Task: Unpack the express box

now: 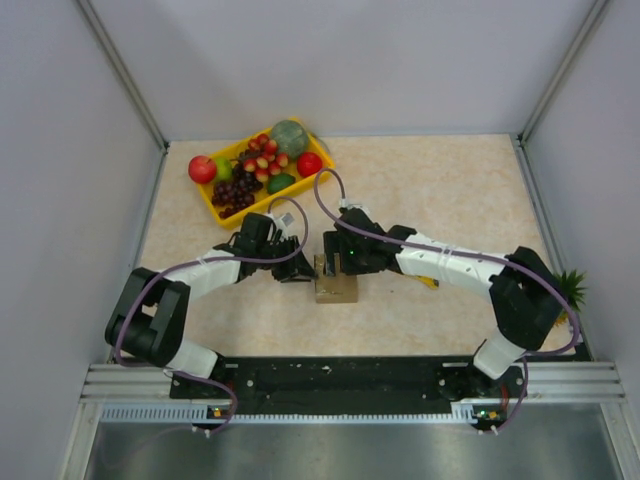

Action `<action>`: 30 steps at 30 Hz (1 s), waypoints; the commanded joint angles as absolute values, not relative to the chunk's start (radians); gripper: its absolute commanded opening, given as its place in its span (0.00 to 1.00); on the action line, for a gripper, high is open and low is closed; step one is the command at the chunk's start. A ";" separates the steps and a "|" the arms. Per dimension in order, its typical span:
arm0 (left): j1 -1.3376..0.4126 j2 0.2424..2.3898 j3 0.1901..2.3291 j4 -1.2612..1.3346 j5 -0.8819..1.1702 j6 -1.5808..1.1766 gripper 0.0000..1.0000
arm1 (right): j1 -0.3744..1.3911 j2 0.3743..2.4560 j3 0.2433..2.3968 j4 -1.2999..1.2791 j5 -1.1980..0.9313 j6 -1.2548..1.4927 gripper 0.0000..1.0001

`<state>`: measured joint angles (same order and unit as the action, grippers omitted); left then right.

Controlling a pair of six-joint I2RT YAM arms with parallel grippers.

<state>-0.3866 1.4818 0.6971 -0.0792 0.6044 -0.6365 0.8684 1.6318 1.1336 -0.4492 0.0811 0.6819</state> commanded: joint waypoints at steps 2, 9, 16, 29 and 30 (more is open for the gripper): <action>-0.383 1.443 0.715 -0.089 0.568 -0.601 0.34 | 0.917 1.622 1.132 -0.525 0.256 0.661 0.81; -0.383 1.436 0.718 -0.089 0.566 -0.600 0.34 | 0.923 1.531 1.112 -0.500 0.321 0.686 0.82; -0.383 1.434 0.716 -0.089 0.563 -0.597 0.34 | 0.925 1.463 1.026 -0.399 0.307 0.660 0.87; -0.382 1.413 0.721 -0.109 0.552 -0.583 0.34 | 0.928 1.643 1.083 -0.379 0.189 0.672 0.89; -0.382 1.413 0.719 -0.107 0.549 -0.583 0.34 | 0.927 1.643 1.078 -0.382 0.192 0.673 0.89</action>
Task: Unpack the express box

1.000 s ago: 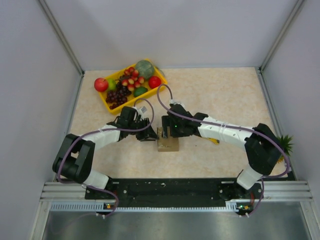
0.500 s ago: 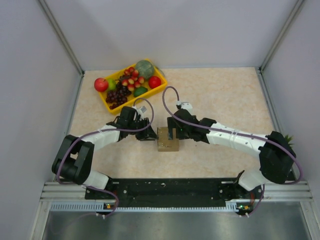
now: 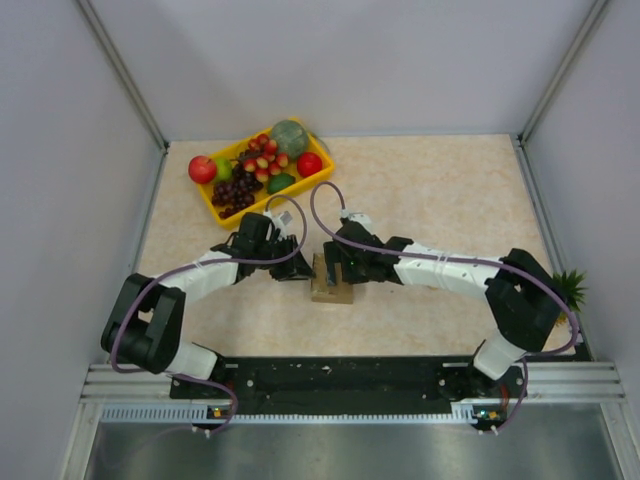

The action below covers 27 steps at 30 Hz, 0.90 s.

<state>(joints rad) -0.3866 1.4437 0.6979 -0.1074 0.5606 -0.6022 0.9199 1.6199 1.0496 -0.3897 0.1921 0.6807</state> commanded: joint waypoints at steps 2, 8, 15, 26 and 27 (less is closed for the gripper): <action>-0.382 1.414 0.715 -0.112 0.542 -0.583 0.34 | 0.928 1.644 1.071 -0.385 0.193 0.680 0.89; -0.377 1.396 0.713 -0.132 0.502 -0.578 0.33 | 0.928 1.661 1.063 -0.413 0.198 0.695 0.80; -0.370 1.381 0.712 -0.124 0.508 -0.589 0.31 | 0.928 1.664 1.063 -0.425 0.199 0.703 0.76; -0.370 1.407 0.696 -0.041 0.575 -0.634 0.32 | 0.927 1.672 1.063 -0.426 0.192 0.710 0.75; -0.370 1.408 0.704 -0.061 0.569 -0.629 0.32 | 0.928 1.671 1.062 -0.426 0.193 0.710 0.75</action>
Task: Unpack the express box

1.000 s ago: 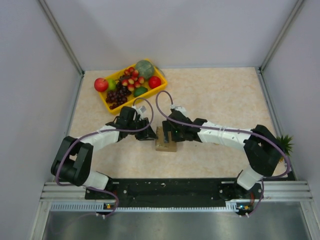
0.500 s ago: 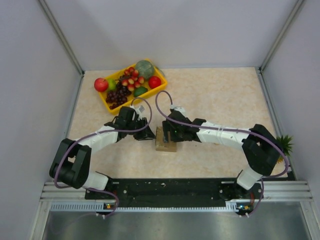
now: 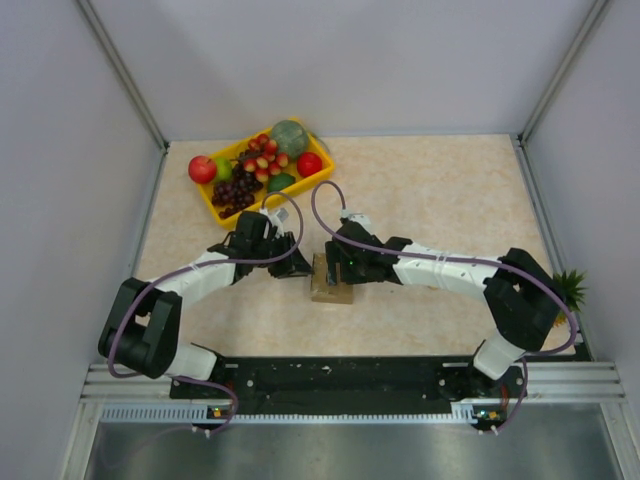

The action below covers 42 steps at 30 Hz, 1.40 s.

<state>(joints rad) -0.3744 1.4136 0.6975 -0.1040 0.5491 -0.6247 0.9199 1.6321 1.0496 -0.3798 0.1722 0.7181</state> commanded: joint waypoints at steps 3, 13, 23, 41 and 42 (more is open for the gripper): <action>-0.370 1.410 0.704 -0.081 0.537 -0.615 0.27 | 0.927 1.672 1.065 -0.426 0.193 0.713 0.75; -0.370 1.445 0.698 -0.064 0.551 -0.612 0.21 | 0.927 1.678 1.069 -0.428 0.186 0.715 0.74; -0.370 1.462 0.712 -0.118 0.486 -0.591 0.19 | 0.928 1.683 1.069 -0.431 0.184 0.718 0.73; -0.356 1.479 0.724 -0.253 0.330 -0.572 0.14 | 0.928 1.680 1.065 -0.440 0.190 0.730 0.72; -0.356 1.479 0.724 -0.253 0.339 -0.574 0.15 | 0.927 1.680 1.065 -0.440 0.192 0.730 0.72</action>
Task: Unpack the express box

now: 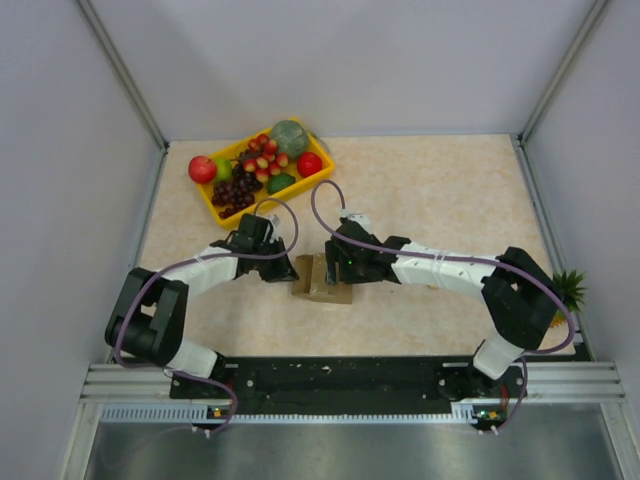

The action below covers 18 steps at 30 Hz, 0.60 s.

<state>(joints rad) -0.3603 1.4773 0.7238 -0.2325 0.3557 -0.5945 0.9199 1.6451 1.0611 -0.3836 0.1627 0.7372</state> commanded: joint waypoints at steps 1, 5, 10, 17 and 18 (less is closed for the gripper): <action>-0.354 1.479 0.724 -0.247 0.348 -0.575 0.16 | 0.927 1.680 1.063 -0.440 0.192 0.732 0.71; -0.354 1.496 0.712 -0.193 0.437 -0.598 0.26 | 0.927 1.680 1.063 -0.440 0.190 0.733 0.71; -0.354 1.546 0.713 -0.172 0.483 -0.615 0.34 | 0.927 1.677 1.066 -0.440 0.189 0.733 0.71; -0.348 1.568 0.726 -0.164 0.512 -0.624 0.00 | 0.927 1.651 1.068 -0.442 0.181 0.729 0.75; -0.347 1.560 0.735 -0.176 0.503 -0.617 0.00 | 0.927 1.643 1.065 -0.442 0.190 0.727 0.75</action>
